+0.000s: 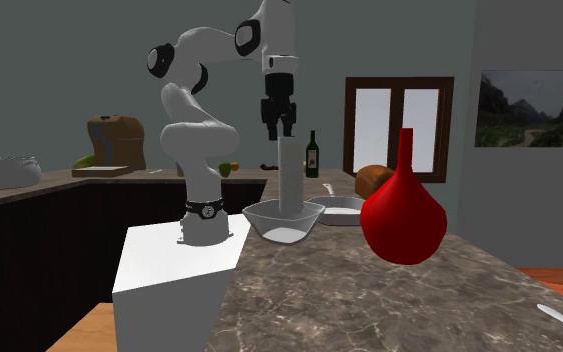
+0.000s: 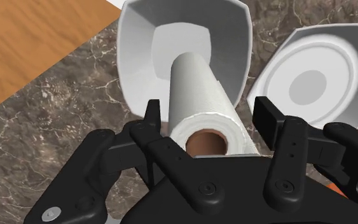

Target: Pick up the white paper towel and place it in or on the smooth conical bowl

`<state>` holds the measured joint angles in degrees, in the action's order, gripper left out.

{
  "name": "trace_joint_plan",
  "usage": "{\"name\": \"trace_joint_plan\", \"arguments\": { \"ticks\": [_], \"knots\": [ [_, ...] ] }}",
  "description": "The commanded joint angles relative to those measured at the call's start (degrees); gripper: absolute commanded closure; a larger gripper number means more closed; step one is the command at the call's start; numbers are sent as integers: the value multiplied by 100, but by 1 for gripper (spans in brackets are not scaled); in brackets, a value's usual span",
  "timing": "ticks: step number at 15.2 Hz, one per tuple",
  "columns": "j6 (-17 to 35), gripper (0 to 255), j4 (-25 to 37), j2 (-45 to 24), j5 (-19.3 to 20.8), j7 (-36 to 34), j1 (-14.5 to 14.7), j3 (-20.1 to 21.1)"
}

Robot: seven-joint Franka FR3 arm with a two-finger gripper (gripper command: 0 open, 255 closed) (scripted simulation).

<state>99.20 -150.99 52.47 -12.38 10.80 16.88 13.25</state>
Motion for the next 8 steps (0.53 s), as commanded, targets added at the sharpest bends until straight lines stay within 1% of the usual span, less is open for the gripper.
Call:
{"name": "trace_joint_plan", "arguments": {
  "ticks": [1,5,8],
  "knots": [
    [0,0,0,0,0,0,0,0],
    [0,0,0,0,0,0,0,0],
    [-537,0,605,-68,105,-18,-50,-106]
  ]
}}
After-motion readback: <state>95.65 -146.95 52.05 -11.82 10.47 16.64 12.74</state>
